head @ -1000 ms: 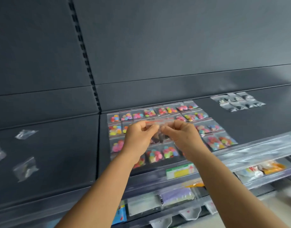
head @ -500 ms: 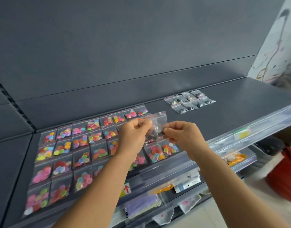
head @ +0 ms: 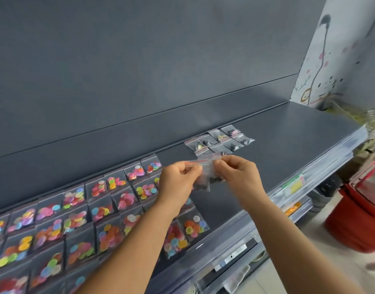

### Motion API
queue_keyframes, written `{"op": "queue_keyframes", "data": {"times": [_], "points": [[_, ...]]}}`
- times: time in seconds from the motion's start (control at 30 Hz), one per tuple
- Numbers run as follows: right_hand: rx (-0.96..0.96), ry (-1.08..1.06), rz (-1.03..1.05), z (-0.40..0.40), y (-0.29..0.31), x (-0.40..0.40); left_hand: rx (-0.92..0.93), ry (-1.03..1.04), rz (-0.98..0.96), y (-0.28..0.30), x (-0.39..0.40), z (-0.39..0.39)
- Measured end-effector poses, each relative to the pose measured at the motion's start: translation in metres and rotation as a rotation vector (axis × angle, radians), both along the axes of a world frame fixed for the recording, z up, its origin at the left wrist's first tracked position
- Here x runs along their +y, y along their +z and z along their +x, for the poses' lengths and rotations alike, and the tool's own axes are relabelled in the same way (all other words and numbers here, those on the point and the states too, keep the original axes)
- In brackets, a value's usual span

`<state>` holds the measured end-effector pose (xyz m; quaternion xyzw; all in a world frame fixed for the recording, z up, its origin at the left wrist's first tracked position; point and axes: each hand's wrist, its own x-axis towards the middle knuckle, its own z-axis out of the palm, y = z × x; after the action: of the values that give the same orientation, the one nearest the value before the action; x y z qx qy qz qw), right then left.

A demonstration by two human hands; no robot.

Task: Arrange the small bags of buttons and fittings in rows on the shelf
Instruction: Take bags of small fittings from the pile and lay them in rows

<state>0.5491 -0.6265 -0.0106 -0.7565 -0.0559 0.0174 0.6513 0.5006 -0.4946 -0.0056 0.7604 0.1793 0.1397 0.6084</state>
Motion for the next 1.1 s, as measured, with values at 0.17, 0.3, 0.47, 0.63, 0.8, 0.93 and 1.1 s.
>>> {"op": "queue_keyframes", "data": {"times": [0.17,0.3,0.47,0.63,0.8,0.93,1.1], "points": [[0.009,-0.017,-0.112,0.046,-0.010,-0.030,0.060,0.041,0.038,-0.014,-0.018,0.029],[0.014,0.053,-0.253,0.081,-0.018,-0.053,0.122,0.099,0.064,-0.019,-0.039,0.052],[-0.001,0.162,-0.376,0.112,-0.022,-0.067,0.192,0.173,0.199,-0.030,-0.059,0.078],[-0.170,0.290,-0.673,0.126,-0.027,-0.074,0.296,0.213,0.580,-0.030,-0.076,0.084],[-0.437,0.435,-0.727,0.127,-0.027,-0.085,0.276,0.138,0.850,-0.028,-0.089,0.071],[-0.527,0.619,-0.817,0.128,-0.032,-0.087,0.326,-0.013,0.880,-0.036,-0.095,0.068],[-0.519,0.612,-0.840,0.131,-0.035,-0.087,0.355,0.004,0.897,-0.040,-0.098,0.073]]}}
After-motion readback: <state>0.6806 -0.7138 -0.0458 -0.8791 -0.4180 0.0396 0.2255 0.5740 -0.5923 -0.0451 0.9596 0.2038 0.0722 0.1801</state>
